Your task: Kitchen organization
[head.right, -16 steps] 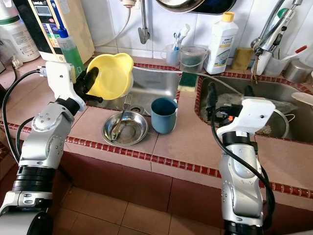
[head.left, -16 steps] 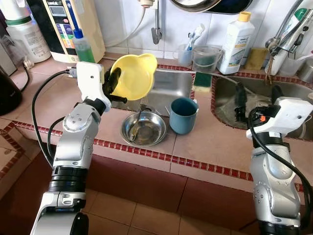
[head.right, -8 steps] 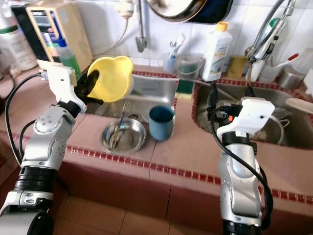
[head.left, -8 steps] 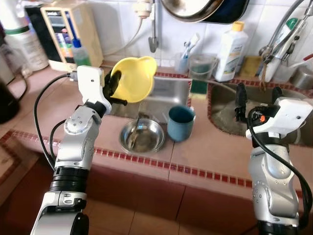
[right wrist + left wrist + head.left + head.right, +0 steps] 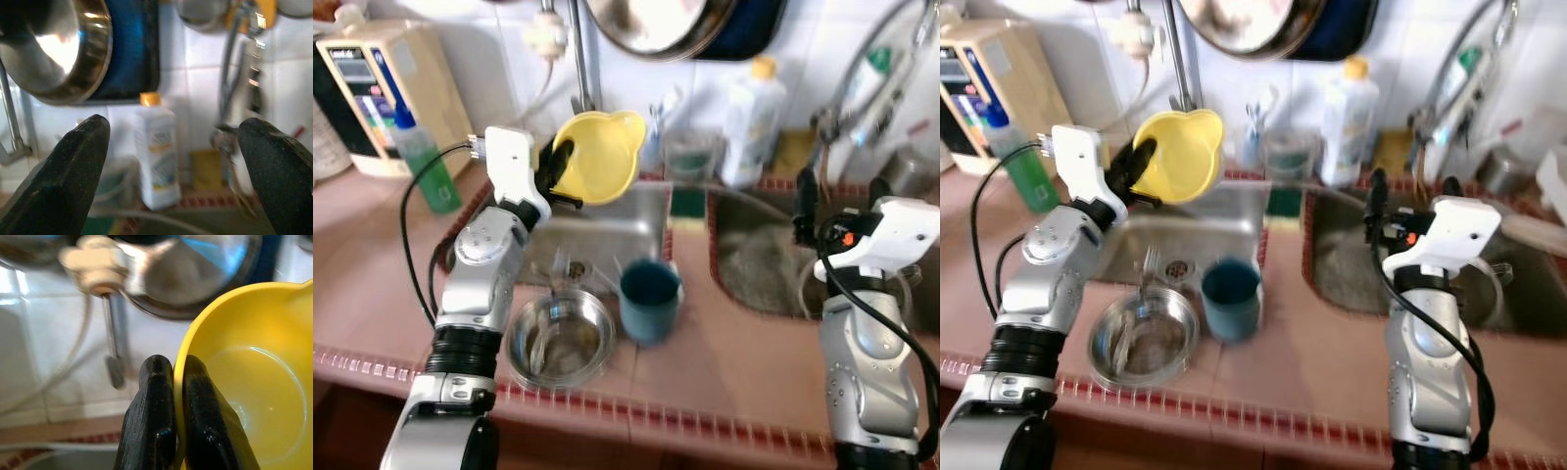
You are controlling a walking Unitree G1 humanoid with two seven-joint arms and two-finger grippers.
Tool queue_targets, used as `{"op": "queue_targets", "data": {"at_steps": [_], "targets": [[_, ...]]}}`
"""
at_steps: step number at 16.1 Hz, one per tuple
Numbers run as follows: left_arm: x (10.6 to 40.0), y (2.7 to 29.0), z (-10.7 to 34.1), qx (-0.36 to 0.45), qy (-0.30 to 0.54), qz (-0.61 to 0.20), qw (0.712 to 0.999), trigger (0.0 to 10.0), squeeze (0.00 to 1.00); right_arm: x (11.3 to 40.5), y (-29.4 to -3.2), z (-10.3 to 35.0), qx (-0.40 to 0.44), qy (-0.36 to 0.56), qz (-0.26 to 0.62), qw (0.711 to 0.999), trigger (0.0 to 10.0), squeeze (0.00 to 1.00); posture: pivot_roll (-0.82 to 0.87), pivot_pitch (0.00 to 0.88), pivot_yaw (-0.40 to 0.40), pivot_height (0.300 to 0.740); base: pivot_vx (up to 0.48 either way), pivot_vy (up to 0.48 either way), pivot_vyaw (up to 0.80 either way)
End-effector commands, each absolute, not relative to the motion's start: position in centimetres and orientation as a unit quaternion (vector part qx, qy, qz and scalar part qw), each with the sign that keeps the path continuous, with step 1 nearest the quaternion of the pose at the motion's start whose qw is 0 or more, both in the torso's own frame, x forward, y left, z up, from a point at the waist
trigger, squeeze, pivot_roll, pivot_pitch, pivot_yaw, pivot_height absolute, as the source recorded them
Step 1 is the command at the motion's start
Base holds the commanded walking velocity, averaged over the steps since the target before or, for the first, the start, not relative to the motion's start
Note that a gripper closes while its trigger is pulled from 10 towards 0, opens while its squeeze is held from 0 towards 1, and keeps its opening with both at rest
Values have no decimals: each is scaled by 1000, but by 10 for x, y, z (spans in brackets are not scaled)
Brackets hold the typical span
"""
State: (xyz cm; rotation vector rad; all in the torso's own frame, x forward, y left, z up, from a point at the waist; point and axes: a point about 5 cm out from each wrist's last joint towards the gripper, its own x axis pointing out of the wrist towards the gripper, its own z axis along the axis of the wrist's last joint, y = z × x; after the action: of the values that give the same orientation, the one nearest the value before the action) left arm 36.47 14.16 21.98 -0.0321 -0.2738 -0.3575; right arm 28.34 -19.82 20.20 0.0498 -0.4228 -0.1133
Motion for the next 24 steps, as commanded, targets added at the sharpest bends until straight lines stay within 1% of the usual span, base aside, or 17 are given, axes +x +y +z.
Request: {"op": "queue_targets", "data": {"at_steps": [1, 2, 3, 4, 7, 9, 10, 12, 15, 17, 19, 20, 23, 24], "targets": [[365, 153, 223, -36, -138, -159, 977, 10000, 0, 284, -192, 203, 30, -209, -43, 976, 10000, 0, -109, 0, 42, 732, 0, 0, 0], [365, 151, 222, -42, -136, -165, 976, 10000, 0, 284, -192, 202, 30, -208, -43, 977, 10000, 0, -110, 0, 41, 732, 0, 0, 0], [367, 149, 219, -29, -112, -167, 979, 10000, 0, 283, -193, 201, 29, -202, -45, 978, 10000, 0, -110, 0, 43, 732, 0, 0, 0], [367, 149, 218, -28, -106, -166, 980, 10000, 0, 283, -193, 201, 29, -201, -45, 978, 10000, 0, -110, 0, 43, 732, 0, 0, 0], [374, 149, 214, 7, -66, -171, 983, 10000, 0, 281, -191, 196, 27, -164, -31, 986, 10000, 0, -121, 0, 59, 732, 0, 0, 0], [378, 151, 215, 19, -57, -163, 985, 10000, 0, 278, -192, 193, 20, -143, -19, 989, 10000, 0, -135, 0, 70, 732, 0, 0, 0], [382, 152, 214, 30, -48, -159, 986, 10000, 0, 271, -196, 190, -2, -126, -7, 992, 10000, 0, -155, 0, 83, 732, 0, 0, 0], [386, 153, 214, 38, -40, -155, 986, 10000, 0, 261, -201, 188, -13, -115, -4, 993, 10000, 0, -181, 3, 99, 732, 0, 0, 0], [392, 150, 207, 49, -12, -157, 986, 10000, 0, 233, -210, 193, -36, -101, 28, 994, 10000, 0, -236, 20, 137, 732, 0, 0, 0], [395, 147, 203, 59, -2, -162, 985, 10000, 0, 222, -209, 197, -30, -100, 44, 994, 10000, 0, -270, 29, 160, 732, 0, 0, 0], [398, 142, 199, 105, 0, -154, 982, 10000, 0, 214, -209, 200, -20, -97, 56, 993, 10000, 0, -283, 35, 171, 732, 0, 0, 0], [400, 138, 191, 122, 20, -151, 981, 10000, 0, 207, -208, 202, 0, -97, 66, 993, 10000, 0, -304, 45, 192, 732, 0, 0, 0], [401, 137, 184, 129, 41, -145, 980, 10000, 0, 197, -203, 205, 37, -98, 82, 991, 10000, 0, -326, 56, 214, 732, 0, 0, 0], [402, 136, 182, 146, 43, -145, 978, 10000, 0, 189, -196, 207, 55, -94, 108, 988, 10000, 0, -337, 64, 223, 732, 0, 0, 0]]}}
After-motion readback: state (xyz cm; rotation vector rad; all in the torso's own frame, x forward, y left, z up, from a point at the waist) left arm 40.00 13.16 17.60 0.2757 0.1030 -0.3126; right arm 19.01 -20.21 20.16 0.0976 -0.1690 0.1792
